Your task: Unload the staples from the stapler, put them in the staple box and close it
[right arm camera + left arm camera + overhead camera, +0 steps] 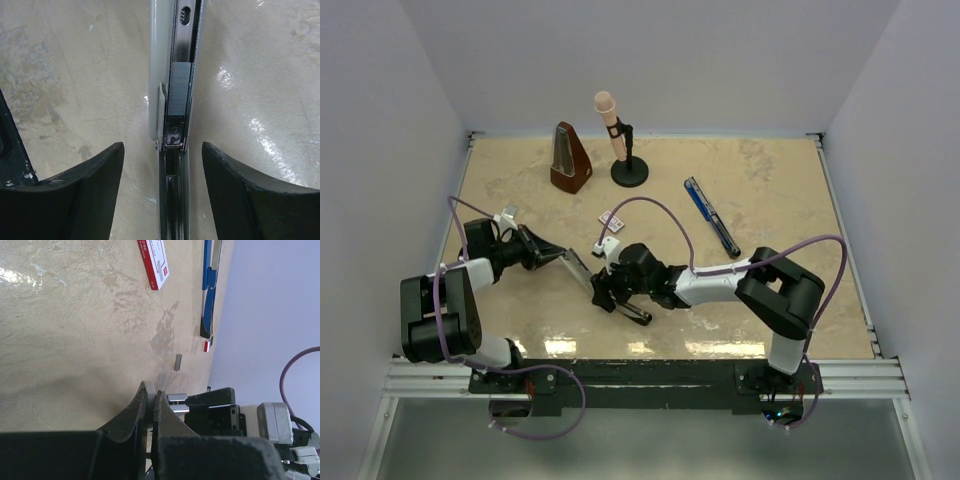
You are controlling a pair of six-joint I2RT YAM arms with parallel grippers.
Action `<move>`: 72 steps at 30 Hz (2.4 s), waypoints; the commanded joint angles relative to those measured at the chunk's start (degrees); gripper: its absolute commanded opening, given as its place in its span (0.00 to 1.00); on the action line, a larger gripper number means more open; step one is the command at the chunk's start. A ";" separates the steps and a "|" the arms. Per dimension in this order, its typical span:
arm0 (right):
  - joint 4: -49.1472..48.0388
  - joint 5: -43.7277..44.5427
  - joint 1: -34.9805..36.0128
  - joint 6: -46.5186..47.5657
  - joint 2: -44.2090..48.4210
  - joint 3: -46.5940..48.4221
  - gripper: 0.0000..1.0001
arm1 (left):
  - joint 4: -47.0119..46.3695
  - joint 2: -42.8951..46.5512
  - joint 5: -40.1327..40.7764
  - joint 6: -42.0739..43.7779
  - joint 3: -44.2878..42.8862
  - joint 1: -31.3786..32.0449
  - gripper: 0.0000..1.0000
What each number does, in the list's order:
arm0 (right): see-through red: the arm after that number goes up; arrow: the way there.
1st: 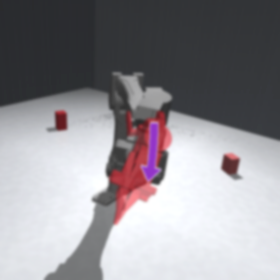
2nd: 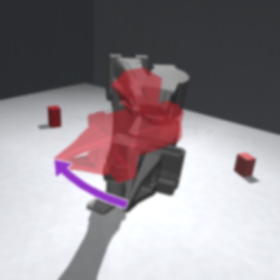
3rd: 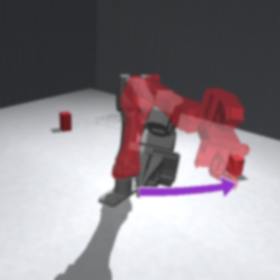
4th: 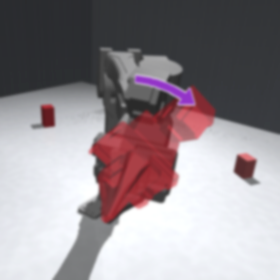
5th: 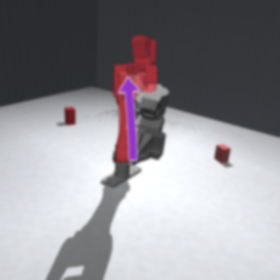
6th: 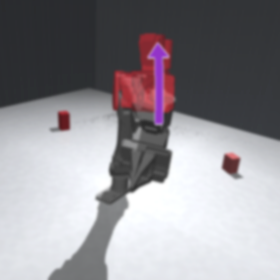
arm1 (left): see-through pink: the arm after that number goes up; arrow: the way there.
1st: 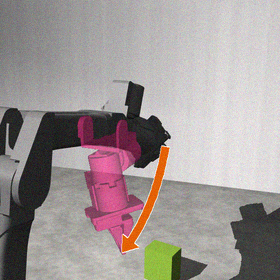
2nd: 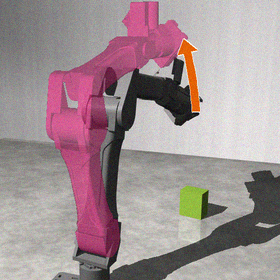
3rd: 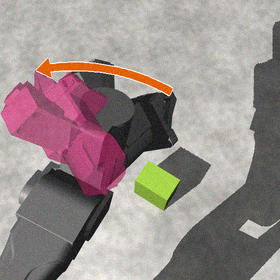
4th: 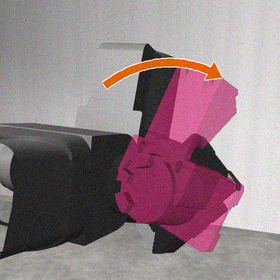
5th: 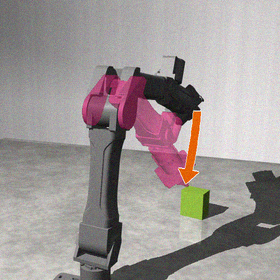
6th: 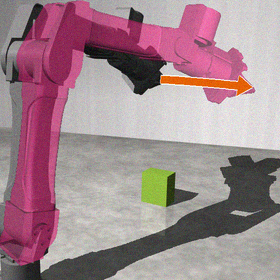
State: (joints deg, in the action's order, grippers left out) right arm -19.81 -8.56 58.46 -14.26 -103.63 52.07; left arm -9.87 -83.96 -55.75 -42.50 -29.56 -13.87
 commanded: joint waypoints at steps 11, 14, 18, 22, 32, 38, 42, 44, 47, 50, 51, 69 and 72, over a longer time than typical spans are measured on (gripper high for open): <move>-7.16 6.26 0.34 0.20 -1.15 -1.17 0.14 | -0.42 0.56 0.28 0.49 0.65 -0.46 0.00; -6.47 8.38 0.25 -0.24 3.50 -2.67 0.00 | 1.68 0.82 1.51 1.62 0.29 -0.46 0.00; -6.03 9.61 0.25 -0.15 9.93 -4.26 0.00 | 4.59 3.44 2.40 2.33 -1.46 -0.46 0.09; -5.85 9.79 0.26 -1.12 12.31 -4.79 0.00 | 5.12 8.10 3.62 2.25 -2.17 -0.37 0.37; -5.23 11.02 0.25 -1.82 14.16 -3.91 0.00 | 5.21 14.96 3.98 1.11 -3.40 1.39 0.66; -4.88 11.19 0.25 -1.91 14.69 -3.38 0.00 | 2.84 16.82 5.91 -0.65 -2.26 3.49 0.72; -5.23 10.76 0.25 -2.35 14.51 -3.03 0.00 | 0.11 16.03 6.09 -2.23 -1.38 5.43 0.73; -5.94 10.58 0.25 -3.05 14.43 -3.03 0.00 | -0.24 15.59 7.31 -2.32 -1.55 6.92 0.74; -7.08 10.14 0.25 -3.84 14.16 -3.21 0.00 | -0.76 14.62 8.63 -2.85 -1.38 8.68 0.74; -7.61 9.52 0.25 -4.54 13.20 -3.03 0.00 | -2.87 13.74 9.51 -4.07 -0.85 10.26 0.74; -7.87 9.61 0.25 -4.63 12.93 -3.03 0.00 | -3.14 13.65 9.78 -4.17 -0.76 10.79 0.75; -13.49 8.65 0.25 -8.59 7.66 -5.31 0.05 | -4.46 9.52 15.40 -6.98 -0.76 16.42 0.12; -14.81 8.64 0.34 -9.55 7.31 -6.98 0.24 | -0.60 9.52 17.68 -6.55 -2.69 16.42 0.00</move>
State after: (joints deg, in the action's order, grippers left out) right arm -27.11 0.27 58.76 -20.99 -96.82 46.30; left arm -11.73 -74.61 -40.16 -48.47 -29.98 2.33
